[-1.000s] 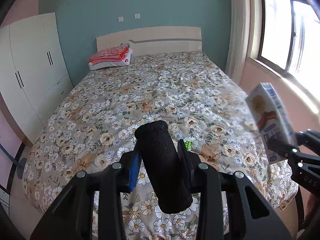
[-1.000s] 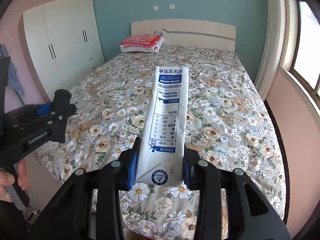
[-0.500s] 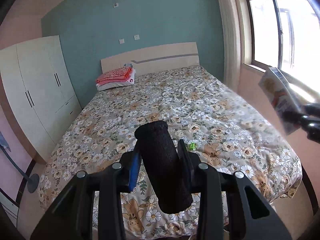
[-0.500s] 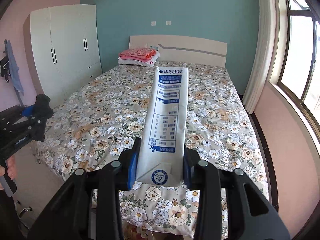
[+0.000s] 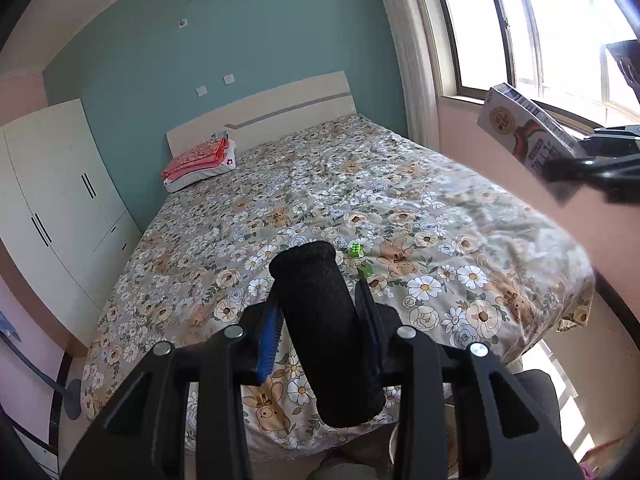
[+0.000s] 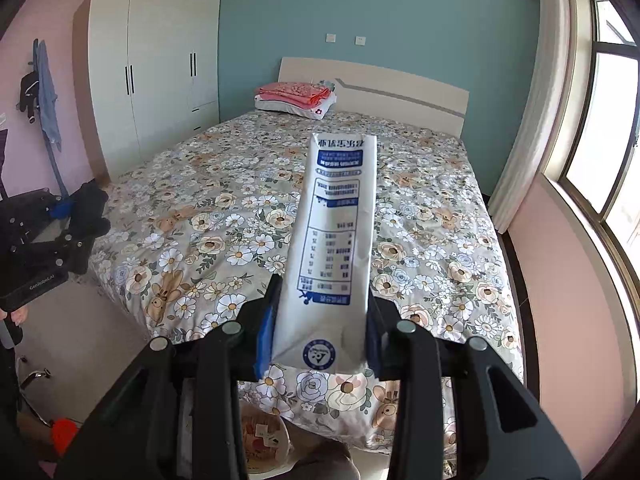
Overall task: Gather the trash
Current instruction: 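Lift and carry the roller and milk carton with both tools over the bin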
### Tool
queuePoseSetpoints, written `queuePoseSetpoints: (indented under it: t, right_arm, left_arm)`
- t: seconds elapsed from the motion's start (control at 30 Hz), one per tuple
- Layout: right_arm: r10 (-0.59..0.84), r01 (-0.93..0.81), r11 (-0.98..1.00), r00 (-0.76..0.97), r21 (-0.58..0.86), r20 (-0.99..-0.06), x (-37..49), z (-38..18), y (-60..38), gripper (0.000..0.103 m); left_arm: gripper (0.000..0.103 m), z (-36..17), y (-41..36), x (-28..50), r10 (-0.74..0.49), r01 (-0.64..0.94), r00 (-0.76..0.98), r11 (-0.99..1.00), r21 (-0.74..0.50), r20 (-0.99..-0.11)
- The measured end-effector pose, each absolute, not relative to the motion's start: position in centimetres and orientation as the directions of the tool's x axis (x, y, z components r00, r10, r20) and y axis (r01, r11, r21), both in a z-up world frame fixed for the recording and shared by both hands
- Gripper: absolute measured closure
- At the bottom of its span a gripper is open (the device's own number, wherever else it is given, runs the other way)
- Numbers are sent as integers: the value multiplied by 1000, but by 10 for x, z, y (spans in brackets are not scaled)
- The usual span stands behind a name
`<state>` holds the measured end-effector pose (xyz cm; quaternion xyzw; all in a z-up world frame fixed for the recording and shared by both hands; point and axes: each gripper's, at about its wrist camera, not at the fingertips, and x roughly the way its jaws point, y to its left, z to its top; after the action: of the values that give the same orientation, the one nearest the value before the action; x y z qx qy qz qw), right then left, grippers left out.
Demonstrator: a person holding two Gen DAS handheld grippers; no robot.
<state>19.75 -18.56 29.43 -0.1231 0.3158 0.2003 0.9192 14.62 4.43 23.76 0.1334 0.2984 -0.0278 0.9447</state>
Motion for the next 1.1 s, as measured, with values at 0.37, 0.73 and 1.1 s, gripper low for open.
queuePoseSetpoints:
  t: [0.37,0.73,1.1]
  right_arm:
    - [303,-509,857,623,-80,-721,170,209,-193,66]
    - [331,-578,816,447,14,-831,157,96,-179,66]
    - [298,-588,803,254,98,-920,156,-17,-169,65]
  left_arm:
    - [65,142,39,126,-136,298,687,949,106,-714]
    - [65,47,38,123,-238,361,533,932,-37,-812]
    - [65,-43,33,128,-281,363,361,921,-143,-889]
